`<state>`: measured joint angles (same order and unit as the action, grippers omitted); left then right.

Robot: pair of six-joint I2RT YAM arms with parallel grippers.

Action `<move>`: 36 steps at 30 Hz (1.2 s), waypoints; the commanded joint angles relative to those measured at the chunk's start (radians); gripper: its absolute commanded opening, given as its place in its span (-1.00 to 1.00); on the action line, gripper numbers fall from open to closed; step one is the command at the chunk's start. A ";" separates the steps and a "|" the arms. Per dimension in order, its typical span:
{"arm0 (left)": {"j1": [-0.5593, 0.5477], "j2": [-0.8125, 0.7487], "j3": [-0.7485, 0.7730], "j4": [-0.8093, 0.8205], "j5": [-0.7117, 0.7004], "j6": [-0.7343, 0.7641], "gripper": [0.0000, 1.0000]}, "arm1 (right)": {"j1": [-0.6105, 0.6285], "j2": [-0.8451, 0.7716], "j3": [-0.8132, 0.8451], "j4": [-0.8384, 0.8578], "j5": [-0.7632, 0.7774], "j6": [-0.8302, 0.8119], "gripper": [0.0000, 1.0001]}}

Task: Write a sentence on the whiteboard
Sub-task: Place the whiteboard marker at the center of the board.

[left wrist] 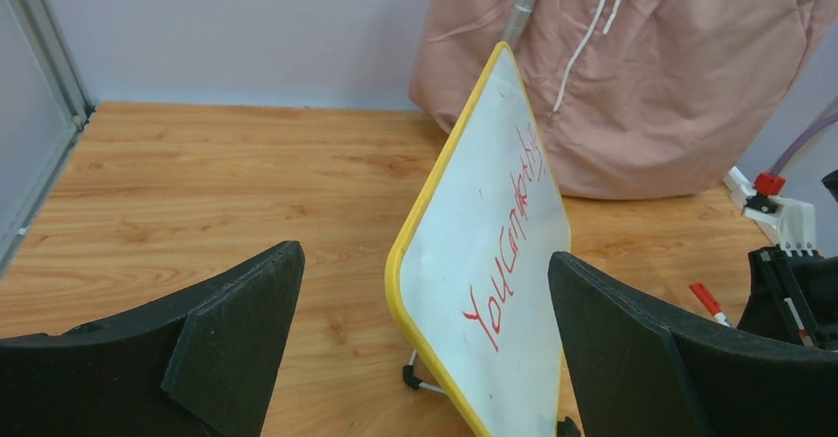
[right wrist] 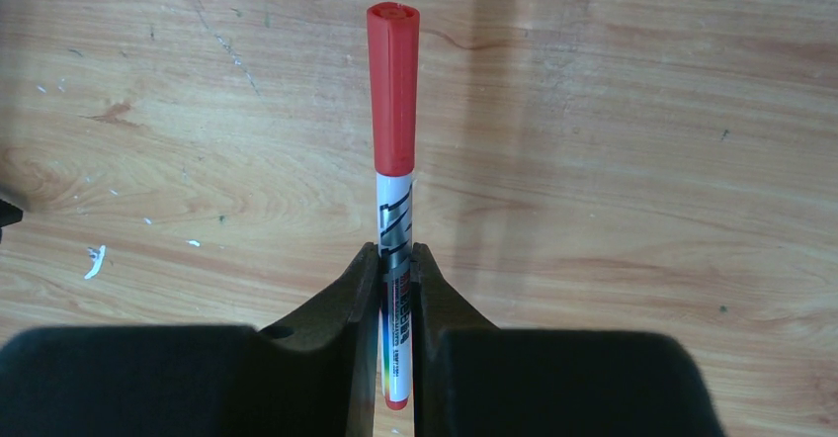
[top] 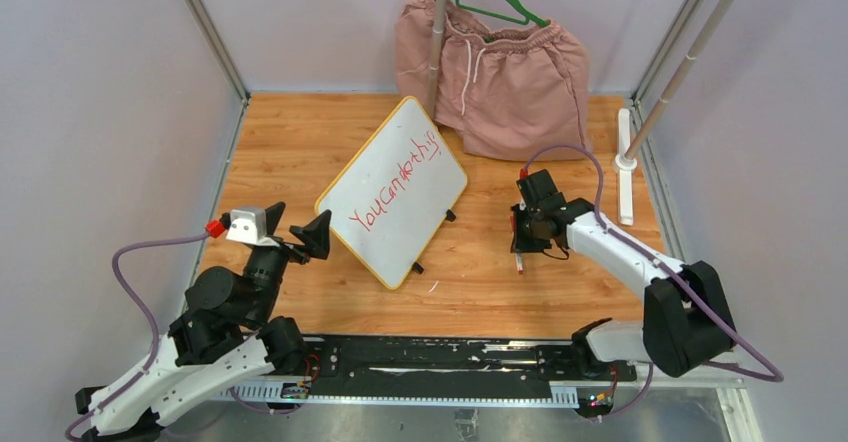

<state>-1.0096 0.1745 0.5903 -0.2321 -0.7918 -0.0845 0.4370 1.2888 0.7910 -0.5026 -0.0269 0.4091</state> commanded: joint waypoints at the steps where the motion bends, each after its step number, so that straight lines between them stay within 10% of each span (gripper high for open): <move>1: -0.001 -0.004 -0.014 0.012 -0.014 0.013 1.00 | -0.026 0.040 -0.019 0.035 -0.016 -0.018 -1.00; 36: -0.001 0.002 -0.024 0.016 0.003 0.037 1.00 | -0.065 0.151 -0.103 0.118 -0.011 0.014 -0.48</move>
<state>-1.0096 0.1787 0.5758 -0.2333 -0.7902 -0.0586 0.3904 1.4338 0.7334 -0.3672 -0.0605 0.4229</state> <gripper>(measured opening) 0.996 0.255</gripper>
